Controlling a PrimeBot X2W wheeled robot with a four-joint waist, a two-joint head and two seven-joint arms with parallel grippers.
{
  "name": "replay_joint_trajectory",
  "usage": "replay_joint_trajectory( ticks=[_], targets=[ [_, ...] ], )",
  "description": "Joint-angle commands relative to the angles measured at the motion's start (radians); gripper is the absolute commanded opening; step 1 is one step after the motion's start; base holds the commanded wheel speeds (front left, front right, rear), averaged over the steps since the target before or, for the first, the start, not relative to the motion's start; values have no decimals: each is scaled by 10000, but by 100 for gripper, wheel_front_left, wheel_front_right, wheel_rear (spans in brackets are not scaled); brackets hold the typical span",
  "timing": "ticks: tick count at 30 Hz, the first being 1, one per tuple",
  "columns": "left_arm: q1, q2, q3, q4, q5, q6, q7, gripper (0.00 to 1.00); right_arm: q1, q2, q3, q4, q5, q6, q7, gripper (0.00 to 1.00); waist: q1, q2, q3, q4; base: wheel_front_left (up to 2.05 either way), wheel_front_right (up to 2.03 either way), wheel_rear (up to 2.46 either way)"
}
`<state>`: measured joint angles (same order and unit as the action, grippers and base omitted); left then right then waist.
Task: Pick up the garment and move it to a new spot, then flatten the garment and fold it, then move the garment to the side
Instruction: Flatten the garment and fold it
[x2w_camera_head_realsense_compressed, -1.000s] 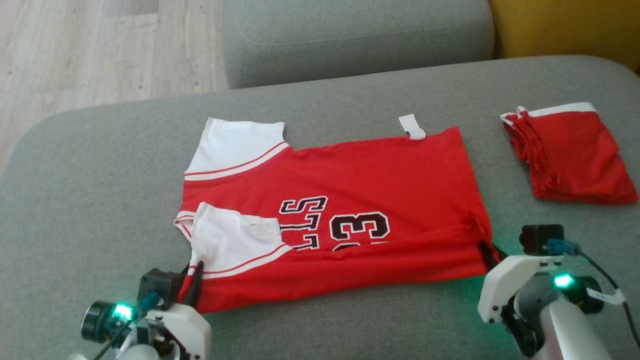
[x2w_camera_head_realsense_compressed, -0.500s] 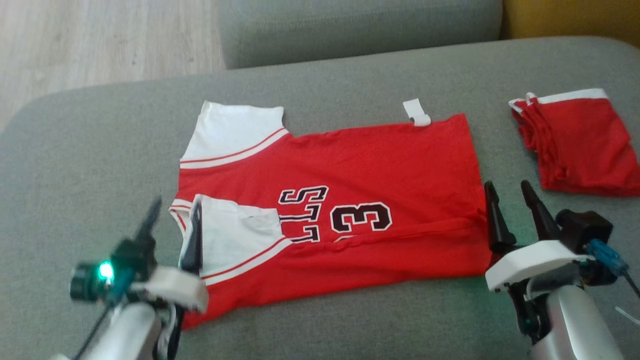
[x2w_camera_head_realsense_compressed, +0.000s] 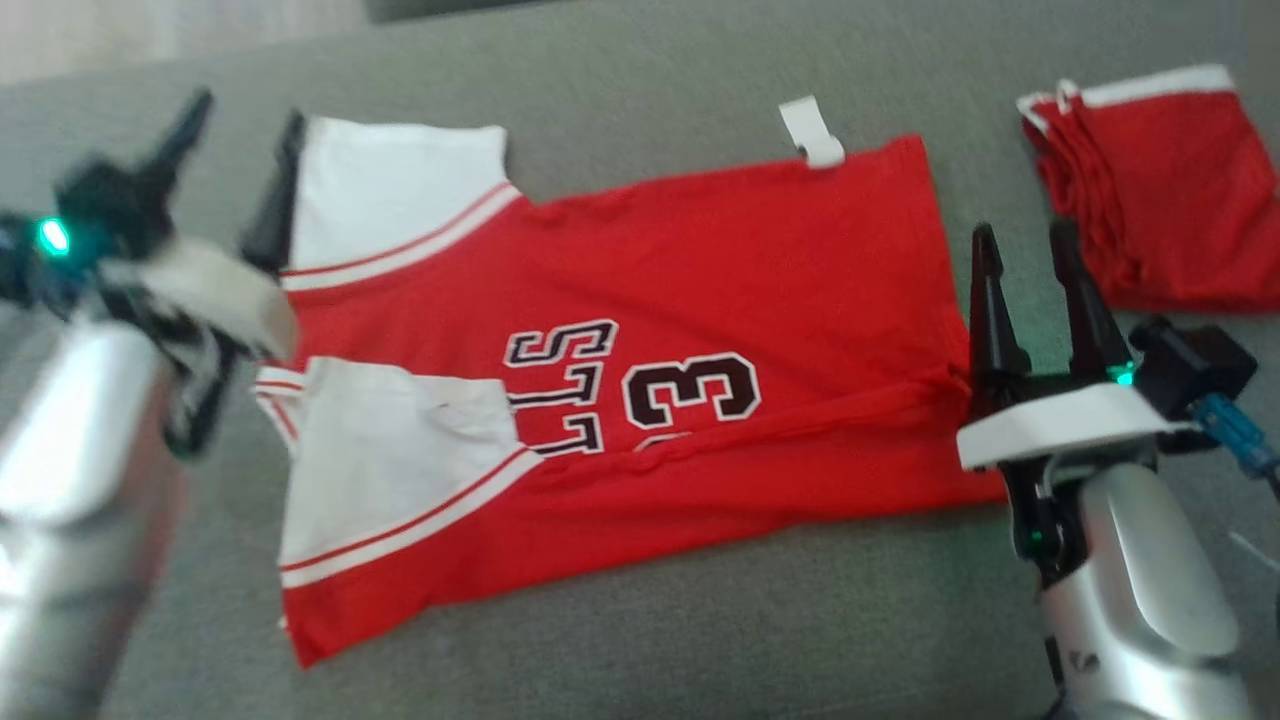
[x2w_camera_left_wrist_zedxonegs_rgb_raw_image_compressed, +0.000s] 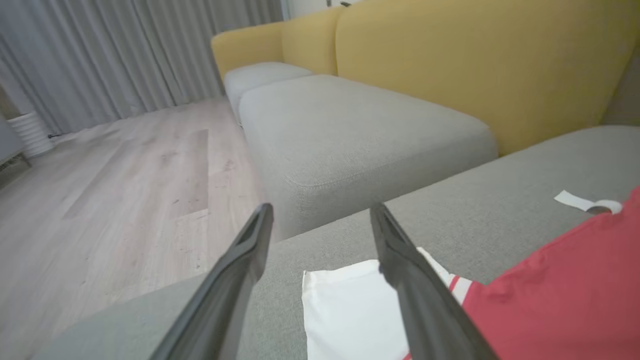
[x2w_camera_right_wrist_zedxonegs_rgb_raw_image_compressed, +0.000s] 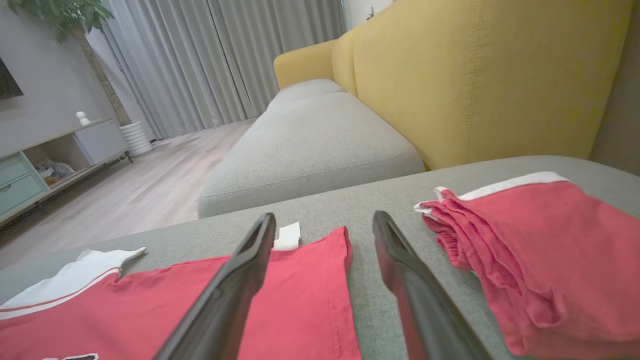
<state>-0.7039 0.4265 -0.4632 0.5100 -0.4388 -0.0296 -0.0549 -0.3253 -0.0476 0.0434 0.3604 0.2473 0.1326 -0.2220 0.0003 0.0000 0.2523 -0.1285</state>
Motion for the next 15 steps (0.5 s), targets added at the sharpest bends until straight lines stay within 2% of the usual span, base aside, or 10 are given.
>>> replay_joint_trajectory(
  ticks=[1,2,4,7,12,15],
  targets=[
    [-886,578,234,361,7,-221,607,100,-405,-26,333,-221,210,-19,-149,100,-3,0,667,-550,0,0,0],
    [-886,578,234,361,7,-221,607,100,-405,-26,333,-221,210,-19,-149,100,-3,0,667,-550,0,0,0],
    [-1383,777,62,1062,-71,-525,1441,100,-548,-26,448,-132,404,-19,-192,100,-3,0,938,-756,0,0,0],
    [-2016,995,-4,1871,-260,-758,2078,100,-757,-26,650,-46,541,-19,-267,100,-3,0,1298,-1040,0,0,0],
    [-2751,908,313,3010,-1075,-897,2814,100,-963,-26,822,55,788,-19,-342,100,-3,0,1737,-1316,0,0,0],
    [-3076,966,239,3457,-1145,-931,3059,100,-1111,-26,852,111,826,-19,-365,100,-3,0,1884,-1430,0,0,0]
  ],
)
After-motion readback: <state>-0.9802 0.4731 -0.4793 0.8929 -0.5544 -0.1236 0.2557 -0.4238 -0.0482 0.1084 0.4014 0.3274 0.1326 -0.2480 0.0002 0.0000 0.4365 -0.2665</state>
